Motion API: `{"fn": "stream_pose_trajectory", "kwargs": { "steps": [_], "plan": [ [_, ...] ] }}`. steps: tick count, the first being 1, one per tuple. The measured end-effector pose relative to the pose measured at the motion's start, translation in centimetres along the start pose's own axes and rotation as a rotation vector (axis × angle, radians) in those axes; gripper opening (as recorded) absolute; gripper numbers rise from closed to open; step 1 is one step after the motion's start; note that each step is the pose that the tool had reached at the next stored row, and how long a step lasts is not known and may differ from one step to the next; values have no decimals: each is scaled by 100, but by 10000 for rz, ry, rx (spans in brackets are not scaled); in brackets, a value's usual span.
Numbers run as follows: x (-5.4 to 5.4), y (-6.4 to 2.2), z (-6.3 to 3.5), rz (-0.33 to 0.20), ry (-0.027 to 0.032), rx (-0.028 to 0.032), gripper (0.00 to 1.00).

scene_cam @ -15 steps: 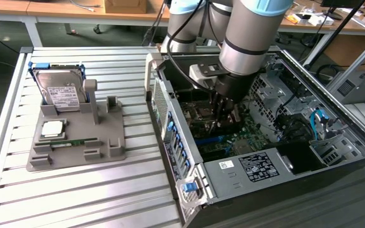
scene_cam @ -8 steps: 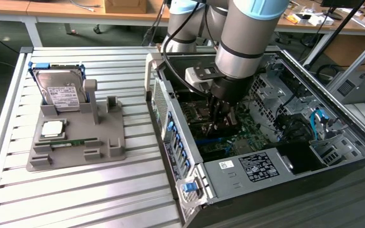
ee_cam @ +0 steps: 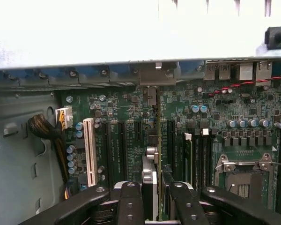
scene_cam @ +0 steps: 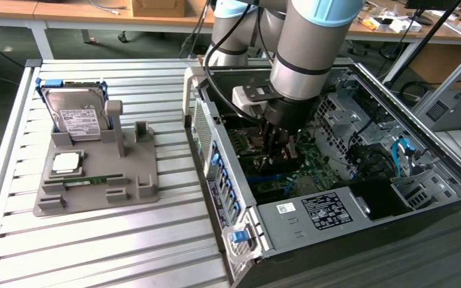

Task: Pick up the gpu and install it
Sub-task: 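Insert the gpu into the slot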

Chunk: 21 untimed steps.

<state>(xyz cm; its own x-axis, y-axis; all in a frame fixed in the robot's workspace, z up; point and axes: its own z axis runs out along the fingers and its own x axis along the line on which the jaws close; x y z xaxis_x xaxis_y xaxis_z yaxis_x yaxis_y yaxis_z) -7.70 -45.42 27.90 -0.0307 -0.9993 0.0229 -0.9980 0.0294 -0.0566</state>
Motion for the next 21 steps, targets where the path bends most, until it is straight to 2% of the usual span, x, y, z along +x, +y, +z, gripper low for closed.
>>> {"fn": "stream_pose_trajectory", "kwargs": {
  "steps": [1,2,3,4,16,17,18,19,20,21],
  "plan": [
    [2,5,0,11,-176,-6,27],
    [4,4,0,20,-326,-9,27],
    [8,4,0,25,-428,-13,27],
    [12,5,0,28,-452,-14,27],
    [67,4,11,29,-455,-12,27],
    [68,3,13,29,-428,-14,27],
    [68,4,14,33,-348,-13,27],
    [68,4,17,36,-234,-8,27],
    [68,4,20,40,-87,-3,27],
    [68,3,21,40,-63,-2,27]
  ]
}}
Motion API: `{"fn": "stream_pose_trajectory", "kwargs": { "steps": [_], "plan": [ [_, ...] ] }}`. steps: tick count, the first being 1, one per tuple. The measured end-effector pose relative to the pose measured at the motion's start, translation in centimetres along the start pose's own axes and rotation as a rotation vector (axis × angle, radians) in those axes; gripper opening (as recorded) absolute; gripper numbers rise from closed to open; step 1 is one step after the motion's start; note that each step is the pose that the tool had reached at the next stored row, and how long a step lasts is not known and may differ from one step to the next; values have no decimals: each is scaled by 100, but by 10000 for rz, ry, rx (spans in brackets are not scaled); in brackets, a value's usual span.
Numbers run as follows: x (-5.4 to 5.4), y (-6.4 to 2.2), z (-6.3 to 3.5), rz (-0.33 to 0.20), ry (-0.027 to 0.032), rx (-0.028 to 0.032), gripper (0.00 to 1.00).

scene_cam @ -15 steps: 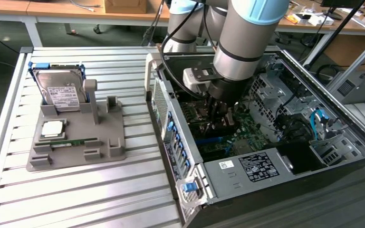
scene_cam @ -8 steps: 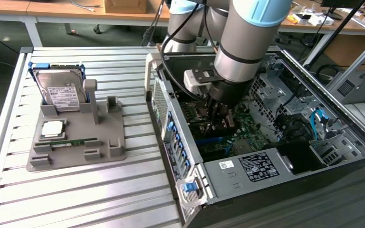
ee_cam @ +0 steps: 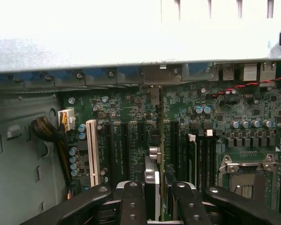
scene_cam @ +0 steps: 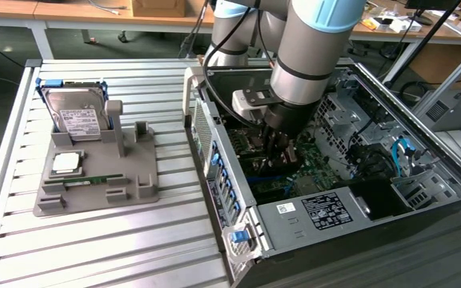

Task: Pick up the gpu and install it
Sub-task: 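Insert the gpu into the slot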

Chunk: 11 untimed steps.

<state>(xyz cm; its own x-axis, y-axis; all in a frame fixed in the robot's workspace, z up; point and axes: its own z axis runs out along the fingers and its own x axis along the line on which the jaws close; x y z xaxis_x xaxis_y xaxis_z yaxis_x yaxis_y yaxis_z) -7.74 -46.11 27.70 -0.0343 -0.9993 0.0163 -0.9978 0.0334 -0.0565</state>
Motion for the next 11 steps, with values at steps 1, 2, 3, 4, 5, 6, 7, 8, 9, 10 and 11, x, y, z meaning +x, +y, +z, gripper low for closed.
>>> {"fn": "stream_pose_trajectory", "kwargs": {
  "steps": [1,2,3,4,5,6,7,8,9,10,11],
  "plan": [
    [0,0,0,3,0,0,27],
    [0,1,0,6,-15,-1,27],
    [0,1,2,11,-56,-2,27],
    [0,1,3,15,-124,-5,27],
    [0,1,3,21,-197,-8,27],
    [0,1,3,28,-281,-10,27],
    [0,1,3,38,-344,-13,27],
    [-1,1,3,49,-355,-12,27],
    [-1,1,4,61,-349,-12,27],
    [-1,1,4,76,-301,-11,27],
    [0,1,3,93,-223,-9,27]
  ]
}}
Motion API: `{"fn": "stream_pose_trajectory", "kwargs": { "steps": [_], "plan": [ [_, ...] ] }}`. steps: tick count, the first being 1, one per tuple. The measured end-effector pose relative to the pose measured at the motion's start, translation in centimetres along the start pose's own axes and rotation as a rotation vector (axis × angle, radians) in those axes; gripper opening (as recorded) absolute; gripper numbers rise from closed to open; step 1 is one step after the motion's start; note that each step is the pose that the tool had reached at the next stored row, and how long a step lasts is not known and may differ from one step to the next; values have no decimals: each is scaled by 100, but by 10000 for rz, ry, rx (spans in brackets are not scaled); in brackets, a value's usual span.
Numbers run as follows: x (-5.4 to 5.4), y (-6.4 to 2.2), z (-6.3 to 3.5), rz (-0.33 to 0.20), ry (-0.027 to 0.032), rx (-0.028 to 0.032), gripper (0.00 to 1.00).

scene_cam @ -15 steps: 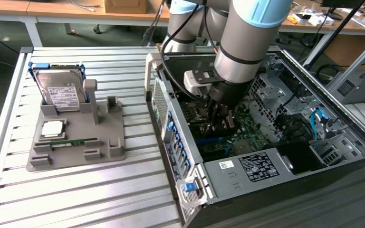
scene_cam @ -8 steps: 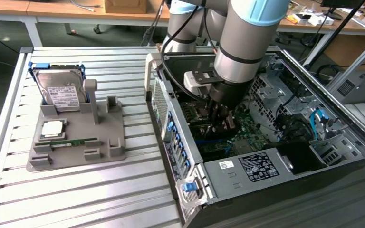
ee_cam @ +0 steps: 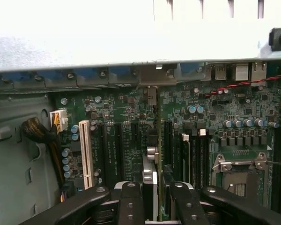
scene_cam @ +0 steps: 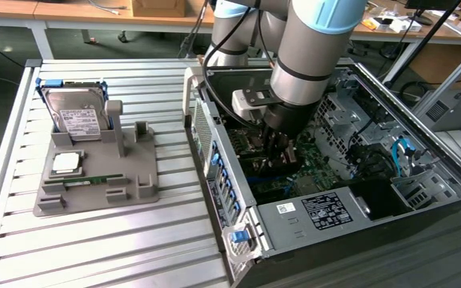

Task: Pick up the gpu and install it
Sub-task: 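Insert the gpu into the slot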

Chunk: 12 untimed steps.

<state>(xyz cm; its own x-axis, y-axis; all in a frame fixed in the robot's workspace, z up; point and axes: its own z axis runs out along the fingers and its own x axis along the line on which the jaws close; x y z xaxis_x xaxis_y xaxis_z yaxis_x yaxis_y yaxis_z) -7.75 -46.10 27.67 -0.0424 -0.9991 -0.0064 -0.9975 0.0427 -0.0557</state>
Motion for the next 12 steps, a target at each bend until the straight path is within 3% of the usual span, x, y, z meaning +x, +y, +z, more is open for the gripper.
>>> {"fn": "stream_pose_trajectory", "kwargs": {
  "steps": [2,12],
  "plan": [
    [-1,0,1,32,166,8,27],
    [-18,-6,4,373,218,9,27]
  ]
}}
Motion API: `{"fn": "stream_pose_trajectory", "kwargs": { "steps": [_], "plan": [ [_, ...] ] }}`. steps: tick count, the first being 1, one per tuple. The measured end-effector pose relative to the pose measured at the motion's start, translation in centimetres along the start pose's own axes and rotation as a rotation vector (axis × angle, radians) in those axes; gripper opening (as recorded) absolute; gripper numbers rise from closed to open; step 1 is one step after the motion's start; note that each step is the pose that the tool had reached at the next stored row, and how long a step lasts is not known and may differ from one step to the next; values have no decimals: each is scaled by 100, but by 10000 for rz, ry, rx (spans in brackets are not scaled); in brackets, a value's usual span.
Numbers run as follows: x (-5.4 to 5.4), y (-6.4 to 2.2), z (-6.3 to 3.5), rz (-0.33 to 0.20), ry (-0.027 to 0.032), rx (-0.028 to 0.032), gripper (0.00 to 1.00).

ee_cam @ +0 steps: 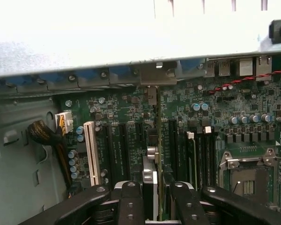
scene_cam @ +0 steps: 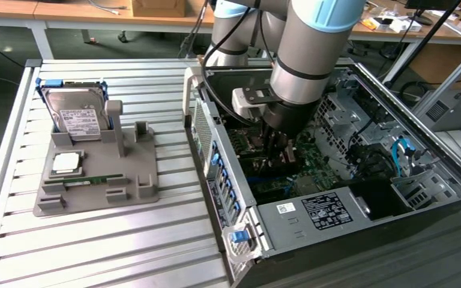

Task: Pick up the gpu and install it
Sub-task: 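Insert the gpu into the slot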

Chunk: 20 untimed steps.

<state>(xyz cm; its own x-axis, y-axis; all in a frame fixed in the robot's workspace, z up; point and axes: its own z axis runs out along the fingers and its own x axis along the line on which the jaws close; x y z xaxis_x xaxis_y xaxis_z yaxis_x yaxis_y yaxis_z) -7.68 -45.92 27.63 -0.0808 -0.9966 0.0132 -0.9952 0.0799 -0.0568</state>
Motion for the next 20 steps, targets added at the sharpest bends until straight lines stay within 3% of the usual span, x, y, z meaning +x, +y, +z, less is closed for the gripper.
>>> {"fn": "stream_pose_trajectory", "kwargs": {
  "steps": [20],
  "plan": [
    [-19,5,31,23,44,3,27]
  ]
}}
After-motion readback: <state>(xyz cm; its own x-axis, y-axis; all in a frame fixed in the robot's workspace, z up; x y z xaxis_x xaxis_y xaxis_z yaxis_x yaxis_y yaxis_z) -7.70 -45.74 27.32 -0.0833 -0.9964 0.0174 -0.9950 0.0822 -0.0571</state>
